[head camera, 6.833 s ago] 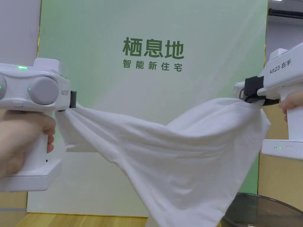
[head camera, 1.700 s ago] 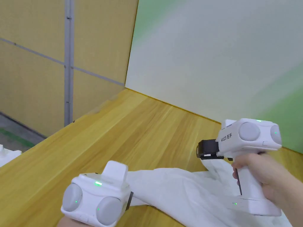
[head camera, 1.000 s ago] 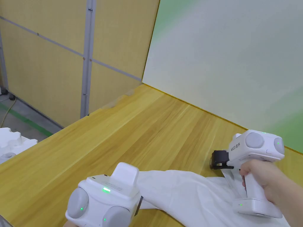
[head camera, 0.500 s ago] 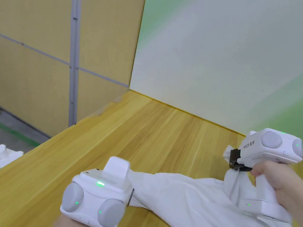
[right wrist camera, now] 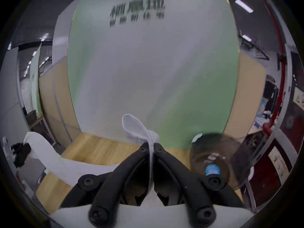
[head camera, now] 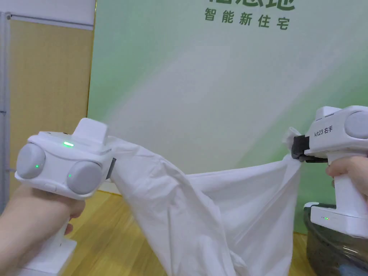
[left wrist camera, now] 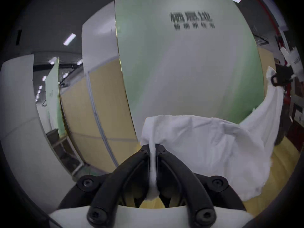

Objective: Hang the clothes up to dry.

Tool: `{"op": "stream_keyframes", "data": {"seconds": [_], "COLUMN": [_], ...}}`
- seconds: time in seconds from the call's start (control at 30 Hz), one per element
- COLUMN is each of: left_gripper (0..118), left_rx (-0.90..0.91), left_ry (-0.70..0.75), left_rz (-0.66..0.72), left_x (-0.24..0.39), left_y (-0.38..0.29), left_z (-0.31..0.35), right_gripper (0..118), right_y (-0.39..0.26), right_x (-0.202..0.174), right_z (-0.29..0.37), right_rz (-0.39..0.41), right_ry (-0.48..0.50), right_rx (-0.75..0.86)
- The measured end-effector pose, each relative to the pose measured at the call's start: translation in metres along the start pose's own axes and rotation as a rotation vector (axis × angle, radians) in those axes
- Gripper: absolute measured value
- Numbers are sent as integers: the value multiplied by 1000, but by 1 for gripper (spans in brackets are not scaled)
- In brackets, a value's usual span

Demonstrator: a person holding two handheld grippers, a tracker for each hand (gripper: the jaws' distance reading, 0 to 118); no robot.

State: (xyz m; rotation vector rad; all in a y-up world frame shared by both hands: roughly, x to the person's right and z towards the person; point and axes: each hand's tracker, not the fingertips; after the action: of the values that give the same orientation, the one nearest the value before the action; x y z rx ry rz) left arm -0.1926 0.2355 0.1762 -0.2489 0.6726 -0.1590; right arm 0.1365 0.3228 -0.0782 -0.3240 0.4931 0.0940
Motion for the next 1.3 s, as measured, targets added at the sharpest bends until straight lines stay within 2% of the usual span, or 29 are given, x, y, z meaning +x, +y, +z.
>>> {"op": "stream_keyframes", "data": {"seconds": [0.1, 0.17, 0.2, 0.27, 0.37, 0.47, 0.6, 0.93, 1.03, 1.07, 1.13, 1.17, 1.27, 1.3], "left_gripper": [2, 2, 2, 2, 2, 2, 2, 2, 2, 2, 2, 2, 2, 2], "left_rx": [46, 108, 97, 163, 182, 229, 276, 353, 362, 384, 330, 335, 307, 311], "left_ry": [11, 15, 24, 54, 54, 58, 94, 130, 141, 112, 123, 123, 172, 174], "left_rz": [-7, 54, 21, 49, 63, 155, 114, 83, 98, 165, 158, 172, 165, 164], "left_x": [-4, -10, -10, -14, -19, -27, -25, -20, -17, -15, -10, -7, 5, 8], "left_y": [57, 99, 116, 151, 192, 231, 268, 314, 320, 324, 330, 333, 344, 348], "left_z": [0, 4, 8, 16, 28, 40, 55, 72, 58, 49, 37, 31, 11, 6], "right_gripper": [1, 1, 1, 1, 1, 1, 1, 1, 1, 2, 2, 1, 1, 1], "right_y": [38, 60, 70, 88, 107, 123, 140, 163, 170, 172, 167, 184, 190, 203], "right_x": [13, 19, 22, 27, 28, 25, 31, 47, 46, 45, 49, 50, 46, 42], "right_z": [39, 66, 81, 107, 139, 171, 185, 188, 176, 171, 185, 159, 156, 121], "right_rz": [7, 7, 4, 3, 11, 3, -2, -22, 22, 39, 46, 65, 41, -24], "right_ry": [-68, -112, -129, -129, -156, -197, -214, -238, -264, -274, -328, -307, -315, -342], "right_rx": [79, 121, 140, 215, 236, 295, 303, 311, 306, 304, 314, 334, 332, 316]}}
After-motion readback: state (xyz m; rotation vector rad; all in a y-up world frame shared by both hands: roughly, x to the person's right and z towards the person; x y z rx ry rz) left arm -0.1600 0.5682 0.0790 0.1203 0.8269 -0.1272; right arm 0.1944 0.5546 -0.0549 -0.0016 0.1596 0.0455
